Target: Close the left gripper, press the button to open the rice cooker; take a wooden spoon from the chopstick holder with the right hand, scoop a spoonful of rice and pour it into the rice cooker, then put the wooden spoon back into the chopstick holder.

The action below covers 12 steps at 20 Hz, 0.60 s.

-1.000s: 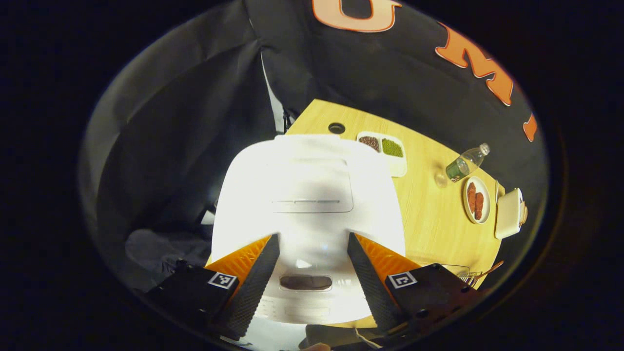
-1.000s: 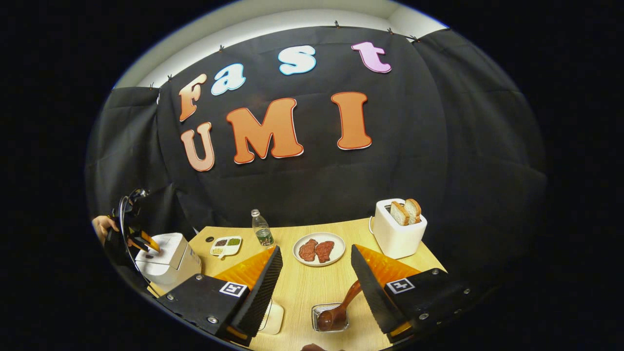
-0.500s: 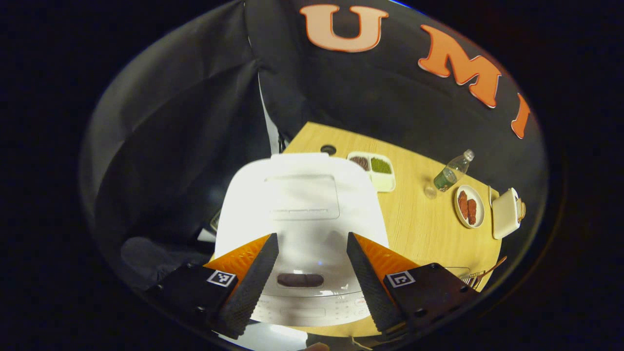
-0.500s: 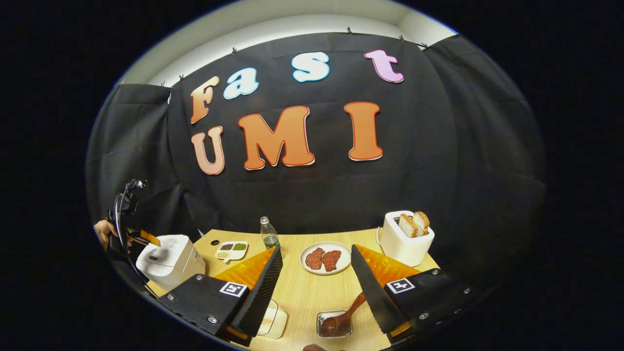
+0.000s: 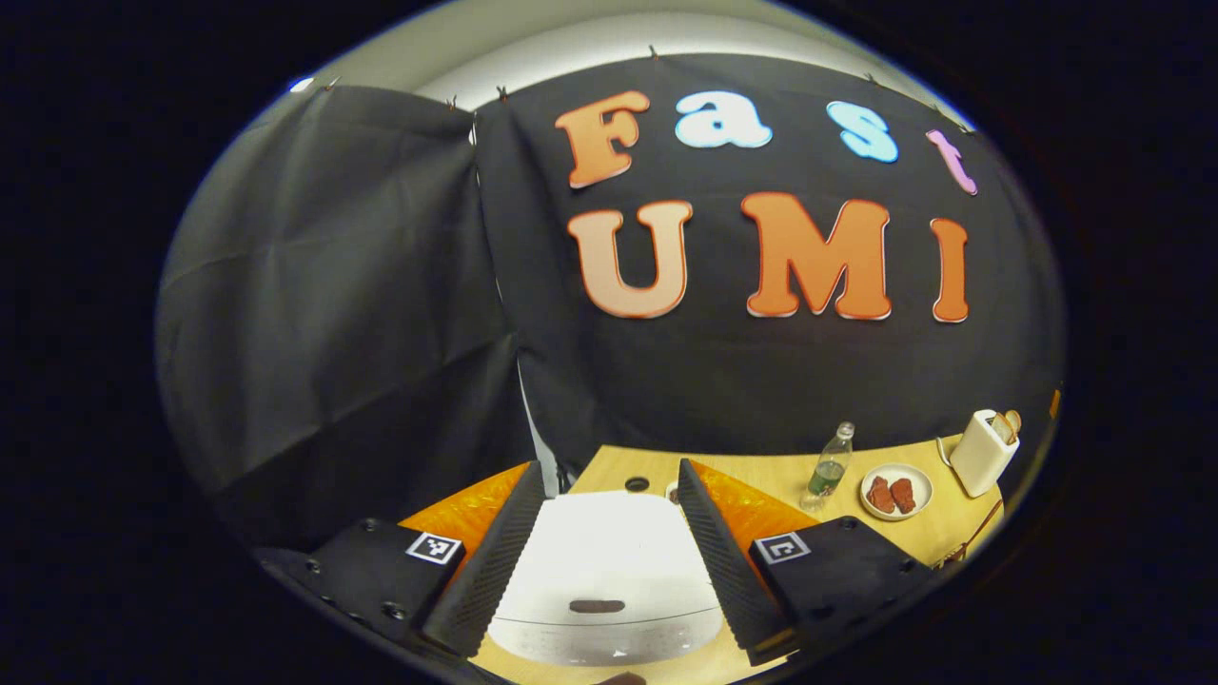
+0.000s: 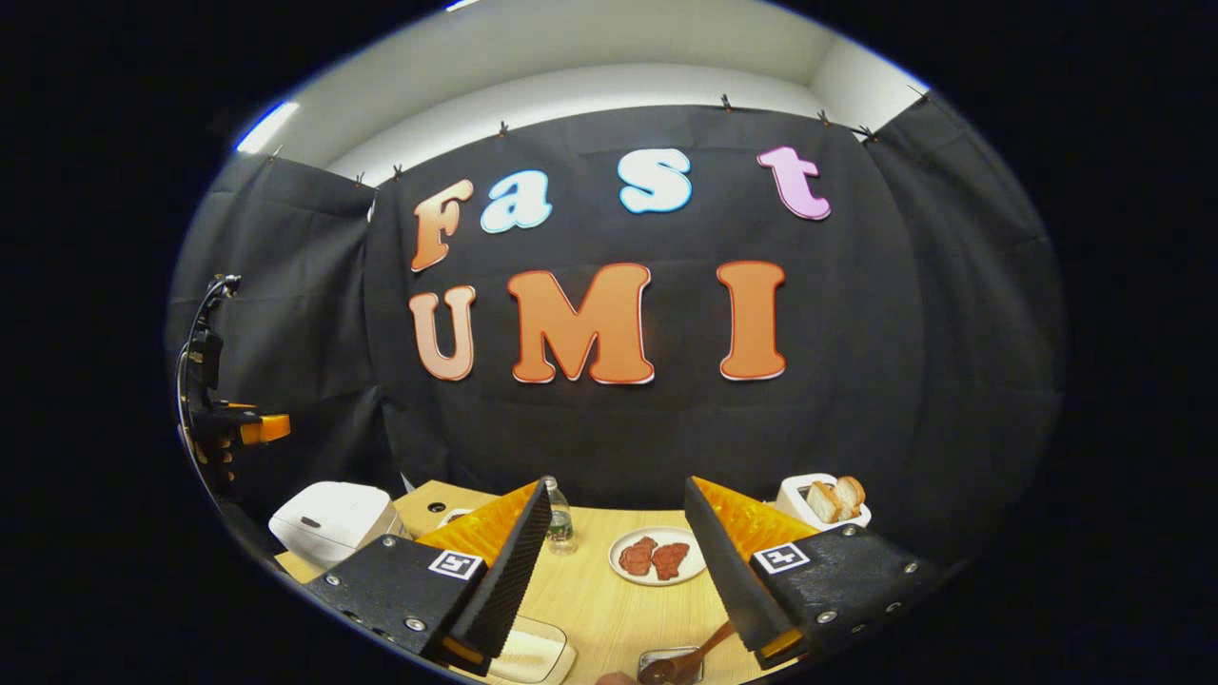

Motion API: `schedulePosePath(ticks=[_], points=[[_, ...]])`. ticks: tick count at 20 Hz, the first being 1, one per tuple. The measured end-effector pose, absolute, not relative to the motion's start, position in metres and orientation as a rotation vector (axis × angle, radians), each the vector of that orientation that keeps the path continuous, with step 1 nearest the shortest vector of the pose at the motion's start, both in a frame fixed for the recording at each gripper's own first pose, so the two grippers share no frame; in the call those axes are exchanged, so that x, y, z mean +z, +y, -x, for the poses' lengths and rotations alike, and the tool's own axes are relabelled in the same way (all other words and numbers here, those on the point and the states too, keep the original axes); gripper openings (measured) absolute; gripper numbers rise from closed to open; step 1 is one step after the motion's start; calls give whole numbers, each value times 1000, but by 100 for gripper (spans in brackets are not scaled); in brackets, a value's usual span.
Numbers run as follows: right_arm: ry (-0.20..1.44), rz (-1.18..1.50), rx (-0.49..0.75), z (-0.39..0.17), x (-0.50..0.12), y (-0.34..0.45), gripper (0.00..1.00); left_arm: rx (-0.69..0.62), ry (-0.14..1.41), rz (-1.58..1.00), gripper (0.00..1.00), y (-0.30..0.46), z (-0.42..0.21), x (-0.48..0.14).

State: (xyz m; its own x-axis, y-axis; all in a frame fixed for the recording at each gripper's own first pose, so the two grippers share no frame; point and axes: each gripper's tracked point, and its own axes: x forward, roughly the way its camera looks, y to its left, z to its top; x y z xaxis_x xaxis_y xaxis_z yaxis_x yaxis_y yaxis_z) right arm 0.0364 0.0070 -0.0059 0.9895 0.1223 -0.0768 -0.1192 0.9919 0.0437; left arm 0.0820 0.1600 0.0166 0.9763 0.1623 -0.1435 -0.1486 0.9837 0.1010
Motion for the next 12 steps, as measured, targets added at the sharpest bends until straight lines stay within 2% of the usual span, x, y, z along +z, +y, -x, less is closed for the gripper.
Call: schedulePosePath(ticks=[5,12], points=[[60,-9,174,-35,-7,34,88,92,7,-80,96,110,-49,31],[87,6,223,-33,-20,52,89,13,-10,-113,97,69,-32,21]])
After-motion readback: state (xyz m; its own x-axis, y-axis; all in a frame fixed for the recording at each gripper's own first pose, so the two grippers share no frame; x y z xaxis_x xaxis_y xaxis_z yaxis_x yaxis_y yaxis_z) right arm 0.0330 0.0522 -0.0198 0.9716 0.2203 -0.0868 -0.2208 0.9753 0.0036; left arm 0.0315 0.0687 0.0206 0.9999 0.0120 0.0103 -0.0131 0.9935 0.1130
